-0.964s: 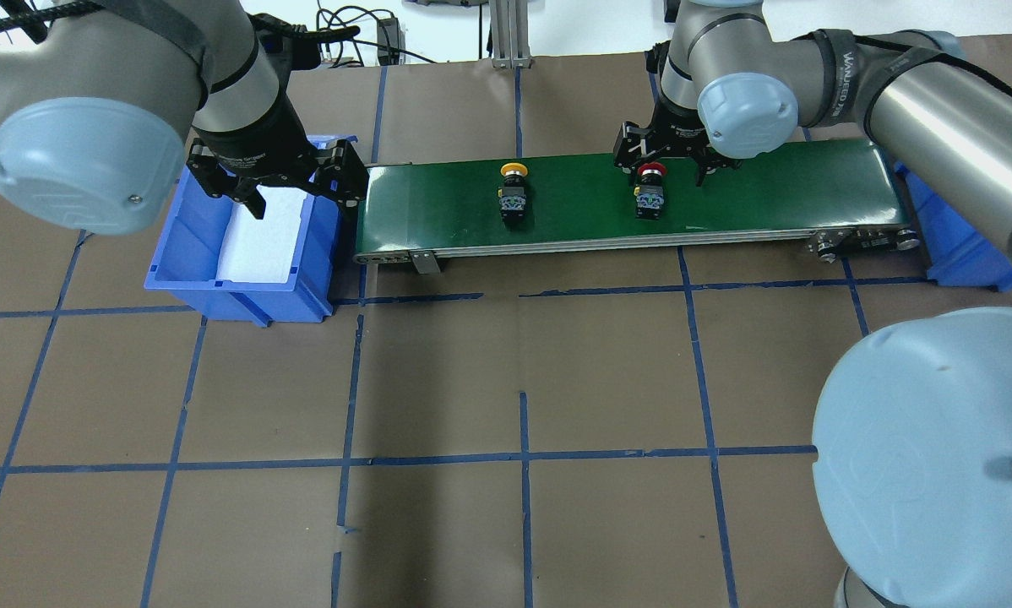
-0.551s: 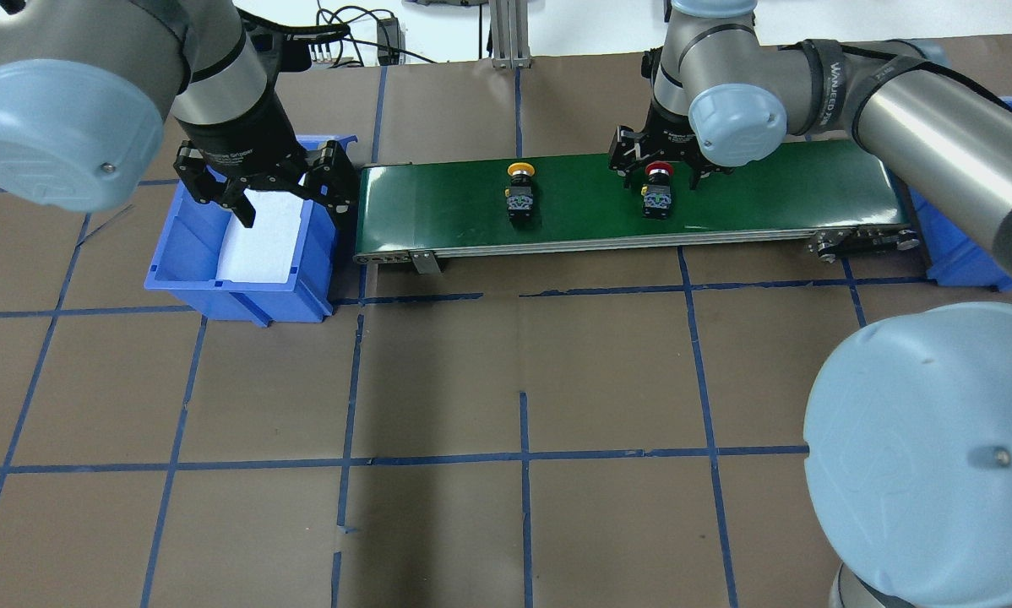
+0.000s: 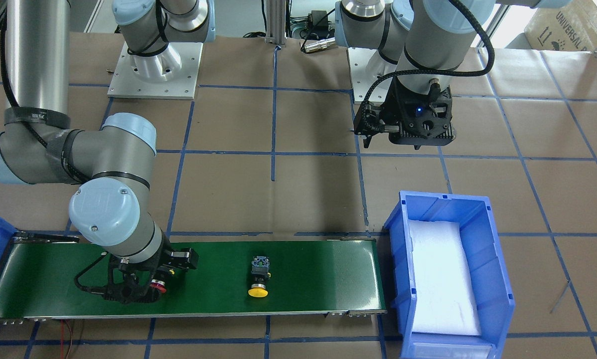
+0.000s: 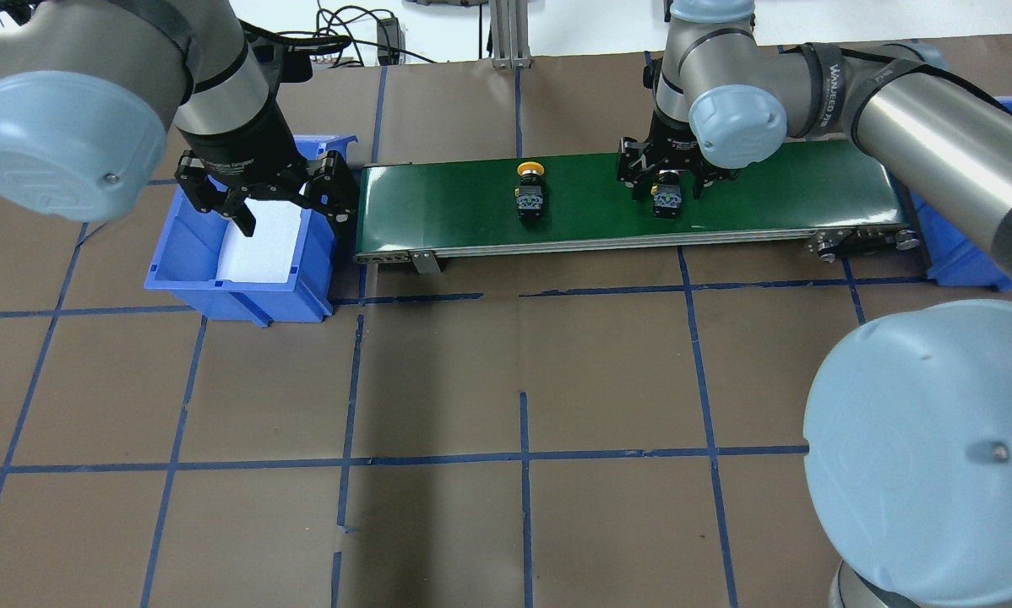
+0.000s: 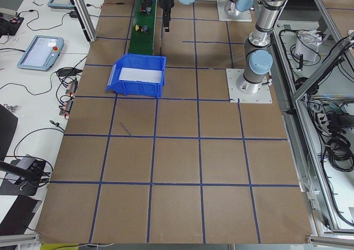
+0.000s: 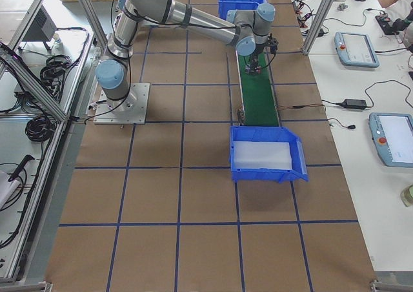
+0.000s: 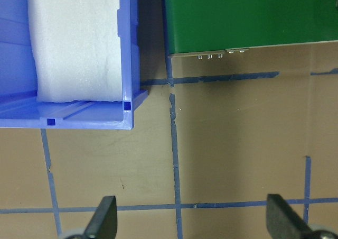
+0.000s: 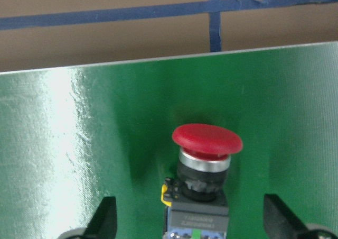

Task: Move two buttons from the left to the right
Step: 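Close the right gripper on the red button and lift it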

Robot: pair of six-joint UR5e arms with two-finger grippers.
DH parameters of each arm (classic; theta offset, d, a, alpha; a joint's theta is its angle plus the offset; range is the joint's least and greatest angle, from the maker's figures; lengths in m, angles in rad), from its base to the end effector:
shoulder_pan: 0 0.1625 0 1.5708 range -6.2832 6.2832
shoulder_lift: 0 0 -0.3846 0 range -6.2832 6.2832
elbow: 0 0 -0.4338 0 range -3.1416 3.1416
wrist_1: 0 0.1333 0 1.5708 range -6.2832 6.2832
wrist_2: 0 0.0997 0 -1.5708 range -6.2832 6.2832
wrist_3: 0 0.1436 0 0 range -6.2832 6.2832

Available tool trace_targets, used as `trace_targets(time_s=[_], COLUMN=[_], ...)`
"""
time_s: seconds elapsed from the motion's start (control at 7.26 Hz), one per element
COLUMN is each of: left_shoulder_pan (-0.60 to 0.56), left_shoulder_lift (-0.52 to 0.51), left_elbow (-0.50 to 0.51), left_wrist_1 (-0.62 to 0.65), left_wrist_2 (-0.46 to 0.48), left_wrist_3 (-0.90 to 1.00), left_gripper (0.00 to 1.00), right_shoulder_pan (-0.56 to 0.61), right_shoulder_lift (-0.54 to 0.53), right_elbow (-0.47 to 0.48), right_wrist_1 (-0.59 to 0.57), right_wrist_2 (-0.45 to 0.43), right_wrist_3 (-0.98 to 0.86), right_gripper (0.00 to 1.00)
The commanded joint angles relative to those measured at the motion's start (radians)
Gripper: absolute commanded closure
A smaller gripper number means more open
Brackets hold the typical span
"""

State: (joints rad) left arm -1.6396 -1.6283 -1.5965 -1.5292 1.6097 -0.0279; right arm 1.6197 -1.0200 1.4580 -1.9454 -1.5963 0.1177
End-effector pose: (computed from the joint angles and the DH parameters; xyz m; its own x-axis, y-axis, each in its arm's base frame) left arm -0.1651 -0.5380 0.3629 -0.9983 0.0425 -0.0400 0.0409 0.9983 0.0405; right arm 0.1629 -0.6774 0.1567 -0.9972 0.0669 0.0327 0.0688 0.9958 0.0599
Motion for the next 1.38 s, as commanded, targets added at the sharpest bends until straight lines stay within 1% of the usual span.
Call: trace_targets(time_s=[0.0, 0.14, 0.28, 0.41, 0.69, 0.83, 0.96, 1.1, 1.24], left_shoulder_pan=[0.0, 0.0, 0.0, 0.0, 0.0, -0.002, 0.0, 0.0, -0.002], left_shoulder_lift=[0.004, 0.002, 0.002, 0.004, 0.004, 0.002, 0.004, 0.004, -0.019], left_elbow=[-0.002, 0.0, 0.0, 0.0, 0.0, 0.0, 0.0, 0.0, 0.009], left_wrist_1=[0.001, 0.001, 0.001, 0.001, 0.001, 0.0, -0.002, -0.002, 0.001], left_wrist_2=[0.004, 0.001, 0.001, 0.001, 0.001, 0.001, -0.001, -0.004, -0.004], left_wrist_3=[0.003, 0.002, 0.002, 0.002, 0.002, -0.004, -0.003, -0.003, -0.006], left_gripper=[0.0, 0.0, 0.0, 0.0, 0.0, 0.0, 0.0, 0.0, 0.0], right_shoulder_pan=[-0.003, -0.007, -0.001, -0.001, -0.014, -0.021, -0.062, -0.119, -0.186], right_shoulder_lift=[-0.003, -0.003, -0.011, -0.011, -0.018, -0.034, -0.035, -0.061, -0.095], right_elbow=[0.001, 0.001, -0.01, -0.013, -0.042, -0.079, -0.115, -0.129, -0.136], right_wrist_1=[0.068, 0.069, 0.068, 0.065, 0.062, 0.054, 0.068, 0.069, 0.113], right_wrist_2=[-0.031, -0.034, -0.08, -0.074, -0.086, -0.088, -0.088, -0.09, -0.087], right_wrist_3=[-0.035, -0.05, -0.07, -0.073, -0.078, -0.131, -0.18, -0.249, -0.282], right_gripper=[0.27, 0.45, 0.83, 0.91, 0.92, 0.92, 0.92, 0.91, 0.92])
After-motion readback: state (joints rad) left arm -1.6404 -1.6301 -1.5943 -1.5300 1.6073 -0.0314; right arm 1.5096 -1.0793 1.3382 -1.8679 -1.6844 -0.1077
